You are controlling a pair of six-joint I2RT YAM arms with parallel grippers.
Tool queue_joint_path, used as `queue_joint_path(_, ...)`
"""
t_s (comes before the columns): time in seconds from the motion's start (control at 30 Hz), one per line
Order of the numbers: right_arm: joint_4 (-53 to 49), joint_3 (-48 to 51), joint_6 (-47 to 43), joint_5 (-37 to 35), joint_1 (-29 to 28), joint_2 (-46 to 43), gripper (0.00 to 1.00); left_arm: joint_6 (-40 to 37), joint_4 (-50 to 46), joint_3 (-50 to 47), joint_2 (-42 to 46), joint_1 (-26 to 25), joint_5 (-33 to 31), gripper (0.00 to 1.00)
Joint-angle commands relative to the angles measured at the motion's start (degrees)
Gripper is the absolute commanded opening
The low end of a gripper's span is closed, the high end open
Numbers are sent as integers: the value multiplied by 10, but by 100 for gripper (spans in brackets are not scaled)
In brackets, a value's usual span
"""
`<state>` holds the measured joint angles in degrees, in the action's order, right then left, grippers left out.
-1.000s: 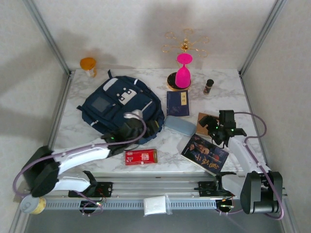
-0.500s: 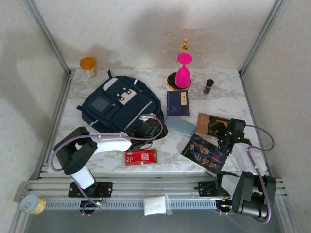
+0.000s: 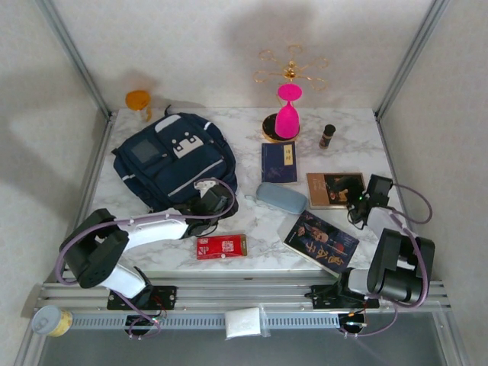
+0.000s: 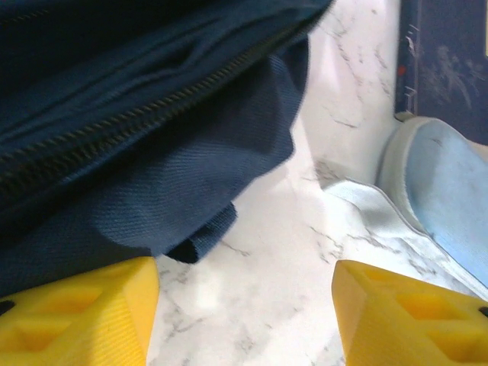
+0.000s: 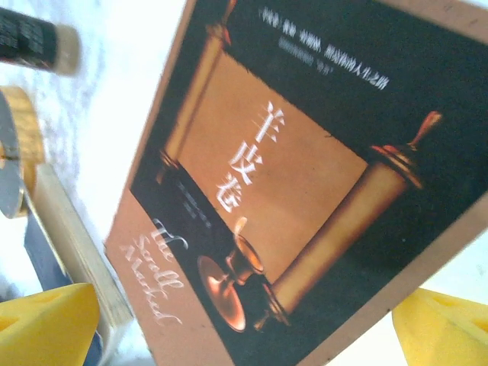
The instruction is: Pack the student bag
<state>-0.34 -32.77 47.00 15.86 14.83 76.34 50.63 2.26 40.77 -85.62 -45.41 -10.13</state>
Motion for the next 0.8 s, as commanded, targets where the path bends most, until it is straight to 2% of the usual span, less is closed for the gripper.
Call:
queue_joint_path(0.0,-9,-34,-38,-20,9,-7,97,-5,-7,29,8,-17,17,64)
queue_joint_path(0.1,-69,-24,-43,-24,22,-47,95,-11,3,46,6,-27,44,66)
queue_joint_path(0.23,-104,2,-7,25,32,-61,84,-33,19,53,5,-35,58,69)
queue_joint_path(0.47,-44,29,82,64,20,-34,72,-58,17,85,-16,-43,83,72)
queue_joint_path(0.77,14,10,122,66,4,45,59,-68,13,98,-25,-50,88,75)
